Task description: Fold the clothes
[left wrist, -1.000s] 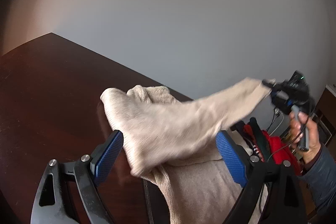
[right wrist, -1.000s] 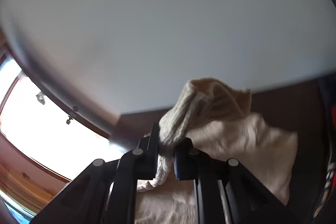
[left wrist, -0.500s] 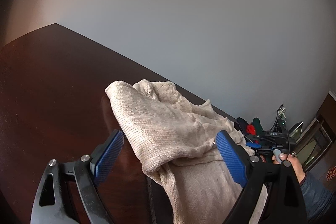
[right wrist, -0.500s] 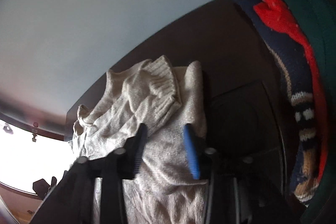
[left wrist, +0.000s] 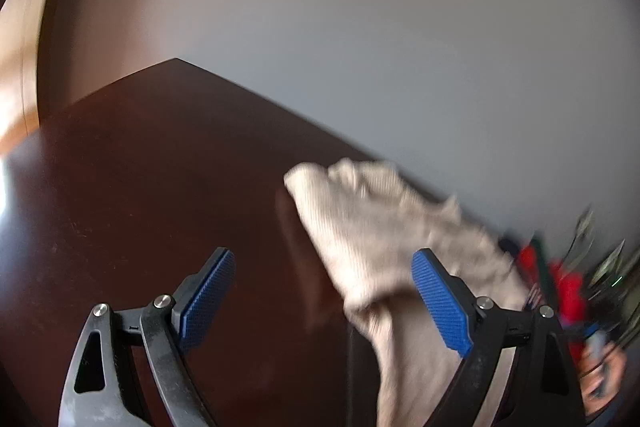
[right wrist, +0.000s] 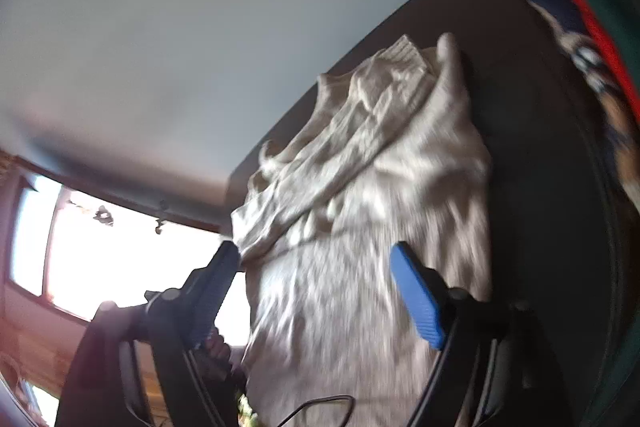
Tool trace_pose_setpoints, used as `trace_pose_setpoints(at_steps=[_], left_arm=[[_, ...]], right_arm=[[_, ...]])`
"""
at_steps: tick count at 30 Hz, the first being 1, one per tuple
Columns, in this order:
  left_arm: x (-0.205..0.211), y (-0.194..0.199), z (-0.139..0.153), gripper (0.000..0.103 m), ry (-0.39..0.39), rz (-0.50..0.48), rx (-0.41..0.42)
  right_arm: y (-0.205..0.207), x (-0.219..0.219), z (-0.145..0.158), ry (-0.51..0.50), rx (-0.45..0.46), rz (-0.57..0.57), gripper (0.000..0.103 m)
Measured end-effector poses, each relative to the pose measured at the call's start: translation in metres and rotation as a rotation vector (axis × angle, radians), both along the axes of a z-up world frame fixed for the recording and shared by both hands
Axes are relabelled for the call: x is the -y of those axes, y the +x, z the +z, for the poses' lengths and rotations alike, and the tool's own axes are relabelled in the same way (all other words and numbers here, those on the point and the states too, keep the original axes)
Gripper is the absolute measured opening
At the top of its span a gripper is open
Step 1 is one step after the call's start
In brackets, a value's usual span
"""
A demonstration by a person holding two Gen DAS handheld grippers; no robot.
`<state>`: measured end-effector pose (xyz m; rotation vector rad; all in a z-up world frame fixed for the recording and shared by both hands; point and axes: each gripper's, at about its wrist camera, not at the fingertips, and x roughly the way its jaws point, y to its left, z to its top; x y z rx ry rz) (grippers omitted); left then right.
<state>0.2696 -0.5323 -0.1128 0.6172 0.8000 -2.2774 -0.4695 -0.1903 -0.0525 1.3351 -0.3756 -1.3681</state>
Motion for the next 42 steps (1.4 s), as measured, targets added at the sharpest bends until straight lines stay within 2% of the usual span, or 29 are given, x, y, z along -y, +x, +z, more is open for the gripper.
trace_pose_setpoints(at_steps=[4,6,10,14,16,17,18,19,21,23,24,26,27,28,32,34,36,37,39,42], left_arm=[[-0.025,-0.042,-0.003,0.092,-0.117,-0.104,0.234],[-0.029,-0.062,-0.01,0.092,-0.177,-0.11,0.315],[-0.017,-0.067,-0.017,0.092,-0.152,-0.05,0.348],[-0.004,-0.071,-0.025,0.091,-0.121,0.013,0.377],[0.001,-0.073,-0.028,0.061,-0.097,0.03,0.387],[0.002,-0.074,-0.029,0.027,-0.078,0.029,0.388],[0.003,-0.075,-0.03,0.017,-0.06,0.027,0.39],[0.004,-0.076,-0.031,0.013,-0.041,0.026,0.391],[-0.003,-0.085,-0.024,0.01,-0.14,0.03,0.471],[-0.017,-0.09,-0.005,0.008,-0.343,0.043,0.548],[-0.023,-0.093,0.001,0.007,-0.42,0.048,0.588],[-0.033,-0.097,0.005,0.007,-0.562,0.045,0.675],[-0.032,-0.097,0.001,0.007,-0.568,0.031,0.7],[-0.03,-0.097,-0.004,0.007,-0.564,0.016,0.722],[-0.01,-0.085,-0.025,0.01,-0.429,-0.01,0.729],[-0.009,-0.078,-0.028,0.017,-0.397,-0.018,0.723],[-0.016,-0.071,-0.03,0.037,-0.425,-0.023,0.736],[-0.019,-0.068,-0.03,0.043,-0.45,-0.023,0.749],[-0.022,-0.061,-0.031,0.067,-0.483,-0.022,0.774],[-0.022,-0.05,-0.025,0.071,-0.468,-0.024,0.754]], right_arm=[[0.007,-0.054,0.009,-0.055,0.0,-0.074,0.1],[0.012,-0.073,0.008,-0.08,0.019,-0.095,0.101],[0.021,-0.097,0.008,-0.1,0.049,-0.091,0.101],[0.032,-0.11,0.012,-0.114,0.029,-0.072,0.102],[0.036,-0.118,0.013,-0.119,0.015,-0.069,0.103],[0.037,-0.121,0.012,-0.124,0.017,-0.067,0.103],[0.039,-0.124,0.011,-0.129,0.019,-0.066,0.103],[0.04,-0.127,0.01,-0.135,0.025,-0.065,0.103],[0.042,-0.127,0.006,-0.15,0.044,-0.065,0.103],[0.045,-0.125,0.002,-0.157,0.054,-0.067,0.103],[0.046,-0.125,0.0,-0.159,0.054,-0.067,0.103],[0.049,-0.128,-0.001,-0.161,0.048,-0.068,0.103],[0.049,-0.13,-0.002,-0.162,0.046,-0.069,0.103],[0.05,-0.131,-0.004,-0.164,0.046,-0.071,0.103],[0.05,-0.138,-0.011,-0.171,0.062,-0.078,0.103],[0.049,-0.142,-0.013,-0.172,0.065,-0.08,0.103],[0.05,-0.147,-0.012,-0.169,0.06,-0.082,0.103],[0.05,-0.15,-0.012,-0.168,0.057,-0.083,0.103],[0.049,-0.155,-0.012,-0.171,0.051,-0.087,0.103],[0.047,-0.163,-0.01,-0.181,0.055,-0.095,0.103]])
